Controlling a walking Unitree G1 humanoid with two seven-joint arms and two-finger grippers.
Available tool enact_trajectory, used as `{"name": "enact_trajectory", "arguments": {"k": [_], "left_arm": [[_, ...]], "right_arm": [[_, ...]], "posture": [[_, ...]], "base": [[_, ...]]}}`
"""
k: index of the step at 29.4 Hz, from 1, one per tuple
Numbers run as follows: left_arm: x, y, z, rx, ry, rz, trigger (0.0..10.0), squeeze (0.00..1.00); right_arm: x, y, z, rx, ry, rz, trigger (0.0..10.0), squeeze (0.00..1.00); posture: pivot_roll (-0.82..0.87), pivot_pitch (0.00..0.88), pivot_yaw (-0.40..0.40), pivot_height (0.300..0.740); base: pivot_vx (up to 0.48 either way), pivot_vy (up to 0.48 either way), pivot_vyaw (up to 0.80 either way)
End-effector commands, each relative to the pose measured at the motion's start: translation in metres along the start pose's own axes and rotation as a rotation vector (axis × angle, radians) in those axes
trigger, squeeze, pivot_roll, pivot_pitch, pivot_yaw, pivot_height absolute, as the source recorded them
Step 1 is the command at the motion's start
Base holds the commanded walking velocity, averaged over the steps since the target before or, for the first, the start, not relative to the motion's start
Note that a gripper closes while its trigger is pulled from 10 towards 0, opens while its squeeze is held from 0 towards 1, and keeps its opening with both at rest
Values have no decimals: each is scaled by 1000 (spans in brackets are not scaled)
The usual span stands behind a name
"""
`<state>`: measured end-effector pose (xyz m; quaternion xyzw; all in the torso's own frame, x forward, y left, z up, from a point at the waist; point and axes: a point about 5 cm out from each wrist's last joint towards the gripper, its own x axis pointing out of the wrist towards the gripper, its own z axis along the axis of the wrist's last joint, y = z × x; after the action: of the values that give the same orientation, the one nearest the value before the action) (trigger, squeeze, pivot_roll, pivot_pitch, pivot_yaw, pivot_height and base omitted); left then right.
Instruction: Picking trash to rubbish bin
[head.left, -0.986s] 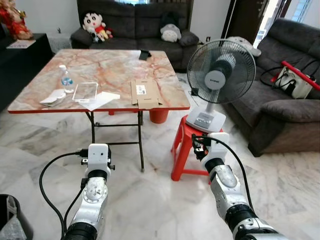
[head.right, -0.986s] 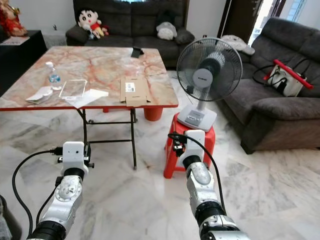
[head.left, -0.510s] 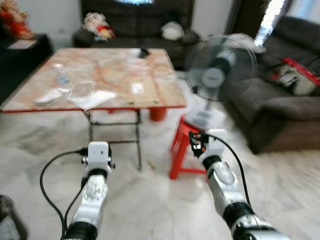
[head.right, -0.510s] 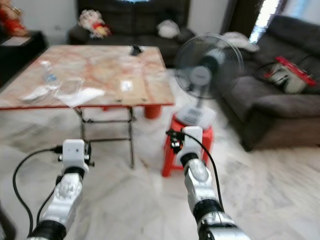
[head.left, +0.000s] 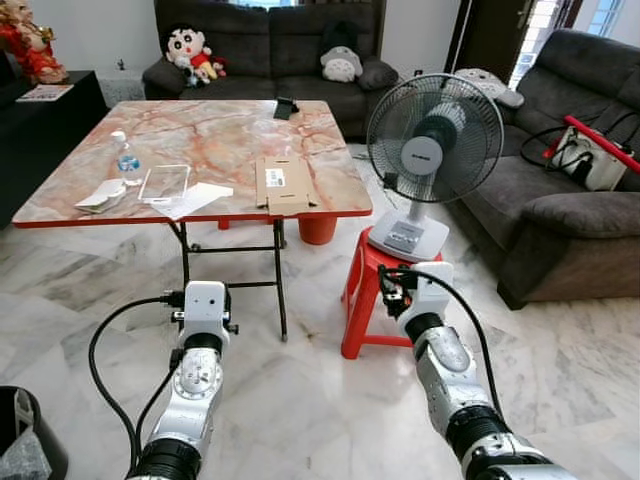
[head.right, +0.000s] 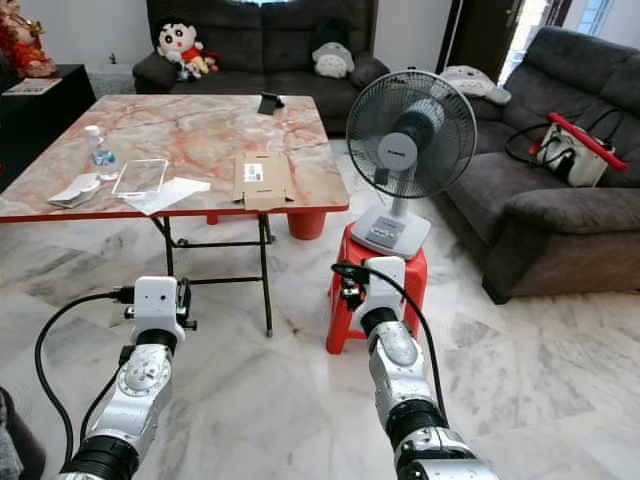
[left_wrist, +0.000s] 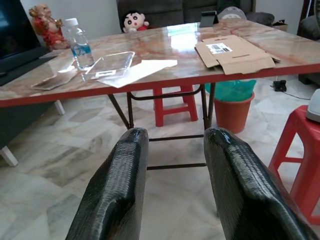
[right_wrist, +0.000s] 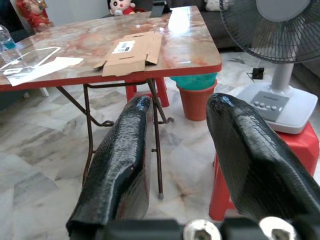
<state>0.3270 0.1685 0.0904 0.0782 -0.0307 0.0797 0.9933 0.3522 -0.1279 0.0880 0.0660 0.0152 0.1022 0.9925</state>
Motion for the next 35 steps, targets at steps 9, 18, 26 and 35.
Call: {"name": "enact_trajectory", "arguments": {"k": [9,18,26,35], "left_arm": [[4,-2,8,-6,-23,-1,10000,0],[4,-5,8,-9,-22,-14,10000,0],[4,-5,9,-9,-25,-19,10000,0],[7,-5,12,-7,-33,-23,10000,0]], "right_arm": [[4,0,9,5,-36,2,10000,0],[3,0,8,1,-37,1,10000,0],[3,3,8,8,-43,8,10000,0],[4,4,9,6,-47,11,10000,0]], "posture": [[-34,0,-46,740],[-37,0,-42,740],[-35,0,-37,740],[-33,0,-36,740]], "base": [[304,0,0],[303,0,-97],[303,0,0],[305,0,-232]]}}
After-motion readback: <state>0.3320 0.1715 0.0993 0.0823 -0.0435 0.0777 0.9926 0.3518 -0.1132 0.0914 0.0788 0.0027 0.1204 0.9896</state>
